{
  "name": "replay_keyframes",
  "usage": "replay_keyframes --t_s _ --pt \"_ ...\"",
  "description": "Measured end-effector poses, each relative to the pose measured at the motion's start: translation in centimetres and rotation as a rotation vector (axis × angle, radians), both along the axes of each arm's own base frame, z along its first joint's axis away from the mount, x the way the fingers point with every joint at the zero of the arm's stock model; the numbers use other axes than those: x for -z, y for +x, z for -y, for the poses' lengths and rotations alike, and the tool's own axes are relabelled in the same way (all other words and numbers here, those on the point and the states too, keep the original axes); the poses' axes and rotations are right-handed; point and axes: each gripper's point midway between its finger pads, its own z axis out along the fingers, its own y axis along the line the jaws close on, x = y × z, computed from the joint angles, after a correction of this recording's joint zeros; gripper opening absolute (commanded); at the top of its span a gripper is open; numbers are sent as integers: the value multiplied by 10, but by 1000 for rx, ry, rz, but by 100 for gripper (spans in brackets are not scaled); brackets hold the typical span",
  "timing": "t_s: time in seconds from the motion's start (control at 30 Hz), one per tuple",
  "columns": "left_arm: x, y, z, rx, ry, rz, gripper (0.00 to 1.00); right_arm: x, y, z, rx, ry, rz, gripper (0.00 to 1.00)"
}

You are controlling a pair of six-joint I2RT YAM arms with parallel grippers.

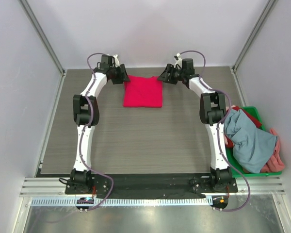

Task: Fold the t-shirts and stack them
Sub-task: Fold the tshirt

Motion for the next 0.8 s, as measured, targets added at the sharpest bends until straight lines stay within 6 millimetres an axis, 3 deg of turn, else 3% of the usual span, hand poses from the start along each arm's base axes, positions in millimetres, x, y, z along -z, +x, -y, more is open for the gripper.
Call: replay_keyframes --t_s 0.23,0.37,0.47,0.63,0.8 --pt "-57 -26 -8 8 -34 24 63 -61 -7 0 -25 17 69 65" --pt "-71 -34 -14 42 -131 11 62 -75 -19 -4 -52 -11 62 64" --pt "-57 -37 -24 44 -192 -44 60 -71 -30 -16 -92 -39 47 63" --pt "-14 -36 -37 19 -234 -135 59 -56 -52 -37 -155 -83 2 63" --pt "22 -35 -30 31 -278 -196 60 -38 -66 -49 -189 -124 -25 63"
